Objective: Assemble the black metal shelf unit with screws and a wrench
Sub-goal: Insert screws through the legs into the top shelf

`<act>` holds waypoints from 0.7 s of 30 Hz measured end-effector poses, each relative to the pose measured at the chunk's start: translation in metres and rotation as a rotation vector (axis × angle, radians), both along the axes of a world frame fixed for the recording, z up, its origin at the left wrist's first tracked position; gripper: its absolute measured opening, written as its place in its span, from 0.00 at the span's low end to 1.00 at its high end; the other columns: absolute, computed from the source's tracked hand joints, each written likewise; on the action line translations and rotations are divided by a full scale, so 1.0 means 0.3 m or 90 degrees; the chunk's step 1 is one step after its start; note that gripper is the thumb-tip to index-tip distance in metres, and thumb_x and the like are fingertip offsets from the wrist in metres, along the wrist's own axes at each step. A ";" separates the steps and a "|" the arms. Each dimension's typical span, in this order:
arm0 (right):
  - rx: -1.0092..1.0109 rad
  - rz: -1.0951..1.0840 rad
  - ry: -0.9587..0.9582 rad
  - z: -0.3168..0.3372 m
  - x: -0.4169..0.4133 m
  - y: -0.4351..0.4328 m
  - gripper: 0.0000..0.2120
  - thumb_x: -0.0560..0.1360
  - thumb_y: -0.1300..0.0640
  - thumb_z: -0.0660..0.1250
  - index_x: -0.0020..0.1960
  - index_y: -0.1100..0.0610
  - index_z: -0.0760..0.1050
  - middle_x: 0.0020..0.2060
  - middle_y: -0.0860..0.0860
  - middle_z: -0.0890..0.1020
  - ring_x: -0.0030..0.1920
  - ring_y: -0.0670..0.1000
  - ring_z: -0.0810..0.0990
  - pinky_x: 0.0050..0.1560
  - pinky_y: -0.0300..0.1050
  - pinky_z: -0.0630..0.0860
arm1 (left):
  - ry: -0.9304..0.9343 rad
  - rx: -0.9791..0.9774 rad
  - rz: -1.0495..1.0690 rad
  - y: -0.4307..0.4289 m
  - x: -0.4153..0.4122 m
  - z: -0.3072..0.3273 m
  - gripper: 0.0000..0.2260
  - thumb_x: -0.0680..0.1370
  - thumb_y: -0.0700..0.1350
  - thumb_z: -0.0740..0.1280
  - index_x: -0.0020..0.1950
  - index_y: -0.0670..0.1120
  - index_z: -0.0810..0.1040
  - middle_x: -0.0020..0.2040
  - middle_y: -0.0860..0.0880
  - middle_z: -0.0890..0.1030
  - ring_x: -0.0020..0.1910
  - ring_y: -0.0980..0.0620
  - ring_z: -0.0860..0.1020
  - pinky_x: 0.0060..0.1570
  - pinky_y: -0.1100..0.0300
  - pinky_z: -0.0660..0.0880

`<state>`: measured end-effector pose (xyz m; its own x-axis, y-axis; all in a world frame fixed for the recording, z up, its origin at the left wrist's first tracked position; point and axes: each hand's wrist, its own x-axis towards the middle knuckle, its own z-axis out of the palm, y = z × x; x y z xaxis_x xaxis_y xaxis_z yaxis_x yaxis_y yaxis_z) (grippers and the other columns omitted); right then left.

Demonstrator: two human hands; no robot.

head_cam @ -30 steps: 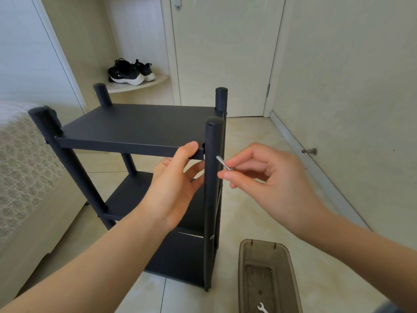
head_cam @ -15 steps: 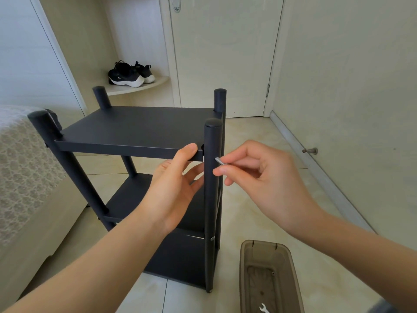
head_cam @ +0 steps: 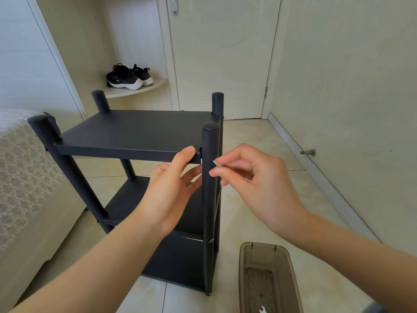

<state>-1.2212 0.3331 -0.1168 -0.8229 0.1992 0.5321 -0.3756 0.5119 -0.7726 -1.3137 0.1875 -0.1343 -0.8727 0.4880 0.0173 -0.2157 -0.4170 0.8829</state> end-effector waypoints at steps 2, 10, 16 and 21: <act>-0.013 0.010 -0.002 0.003 0.001 0.001 0.03 0.75 0.58 0.73 0.48 0.54 0.80 0.37 0.41 0.85 0.38 0.41 0.83 0.43 0.27 0.74 | 0.004 -0.006 0.000 0.000 0.000 -0.003 0.25 0.68 0.57 0.75 0.55 0.45 0.70 0.52 0.43 0.82 0.54 0.50 0.85 0.45 0.63 0.81; -0.017 0.005 0.011 0.012 0.001 0.003 0.05 0.73 0.58 0.74 0.44 0.53 0.79 0.35 0.42 0.84 0.39 0.42 0.84 0.43 0.29 0.75 | 0.014 -0.019 -0.008 0.000 0.002 -0.001 0.25 0.68 0.57 0.74 0.55 0.43 0.73 0.50 0.44 0.86 0.54 0.50 0.84 0.49 0.60 0.79; 0.015 -0.008 0.023 0.010 0.003 -0.001 0.05 0.73 0.60 0.74 0.44 0.52 0.79 0.37 0.42 0.83 0.41 0.42 0.83 0.44 0.30 0.75 | 0.003 -0.012 0.003 0.005 0.003 0.001 0.26 0.68 0.57 0.74 0.56 0.43 0.71 0.52 0.43 0.84 0.54 0.50 0.84 0.47 0.61 0.81; -0.023 -0.004 0.004 0.015 0.001 -0.005 0.04 0.73 0.60 0.74 0.45 0.54 0.81 0.36 0.42 0.84 0.39 0.41 0.83 0.42 0.28 0.74 | -0.001 -0.011 0.006 0.008 0.000 -0.002 0.19 0.68 0.56 0.74 0.48 0.44 0.73 0.52 0.43 0.85 0.52 0.50 0.85 0.43 0.63 0.81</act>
<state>-1.2209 0.3317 -0.1122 -0.8183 0.2239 0.5293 -0.3767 0.4866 -0.7882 -1.3138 0.1897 -0.1347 -0.8771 0.4803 0.0075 -0.2134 -0.4037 0.8897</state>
